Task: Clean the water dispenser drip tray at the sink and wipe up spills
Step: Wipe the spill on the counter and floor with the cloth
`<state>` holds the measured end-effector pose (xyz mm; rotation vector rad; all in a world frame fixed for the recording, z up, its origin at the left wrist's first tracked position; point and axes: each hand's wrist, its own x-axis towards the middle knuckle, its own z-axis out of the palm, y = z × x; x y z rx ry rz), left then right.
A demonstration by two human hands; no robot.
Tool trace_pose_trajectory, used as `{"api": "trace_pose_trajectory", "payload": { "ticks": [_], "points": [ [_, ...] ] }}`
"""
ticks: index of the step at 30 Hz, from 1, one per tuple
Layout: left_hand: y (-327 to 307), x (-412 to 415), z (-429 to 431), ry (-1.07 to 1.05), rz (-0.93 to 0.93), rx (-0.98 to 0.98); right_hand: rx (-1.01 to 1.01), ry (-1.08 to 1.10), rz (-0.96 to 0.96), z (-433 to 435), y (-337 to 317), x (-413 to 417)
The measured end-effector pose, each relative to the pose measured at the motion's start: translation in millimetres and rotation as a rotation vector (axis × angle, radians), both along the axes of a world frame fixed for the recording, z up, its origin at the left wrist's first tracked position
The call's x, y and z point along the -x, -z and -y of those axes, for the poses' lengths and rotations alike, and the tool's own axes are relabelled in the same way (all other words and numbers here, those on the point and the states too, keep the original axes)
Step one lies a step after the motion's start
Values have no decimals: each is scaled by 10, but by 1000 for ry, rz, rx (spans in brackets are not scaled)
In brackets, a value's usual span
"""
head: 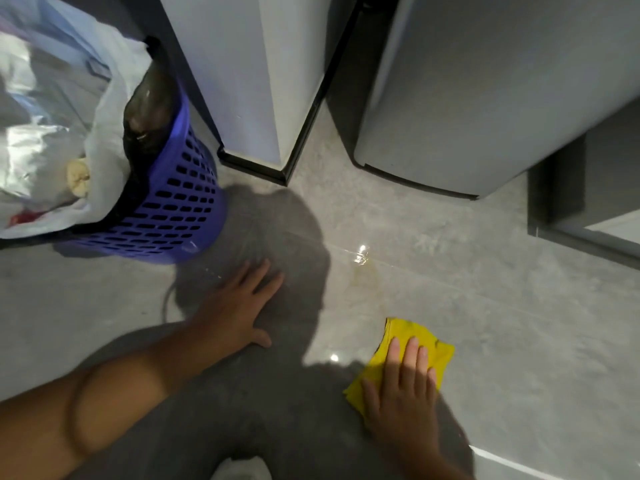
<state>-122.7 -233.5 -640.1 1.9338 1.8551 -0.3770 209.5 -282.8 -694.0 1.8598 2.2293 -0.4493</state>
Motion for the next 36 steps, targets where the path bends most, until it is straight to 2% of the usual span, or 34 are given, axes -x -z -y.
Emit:
{"api": "trace_pose_trajectory", "payload": {
  "ticks": [3,5,9,11,16,17,19,22,25,27,30,33,36],
  "points": [
    [24,-5,-8,-16,20,15,44,217,-40,-83,-85,521],
    [40,-7,-1,-29,28,9,-11,327,-77,-466,-105,841],
    [78,-16,11,-31,29,1,29,475,-198,-1379,-43,1137],
    [99,-3,3,-27,34,-6,-23,330,-177,-1665,8,1096],
    [84,-2,-8,-35,50,-5,-72,-476,-69,-1936,-19,536],
    [75,-7,-7,-35,49,0,-80,-566,-57,-1873,-36,393],
    [49,-17,-9,-40,57,12,-98,-614,-55,-1561,-75,104],
    [2,-30,-33,-46,53,35,-70,-466,-34,-693,-54,-212],
    [-25,-48,-40,-55,55,34,-23,-106,-3,76,-72,-101],
    [-29,-52,-44,-47,62,40,72,124,-19,203,-104,135],
    [-12,-35,-41,-61,88,45,4,353,-69,-253,-117,547],
    [-5,-34,-41,-55,76,50,-50,352,-107,-1009,-92,825],
    [-14,-33,-45,-39,40,49,-9,81,-121,-1526,-34,912]
  ]
}}
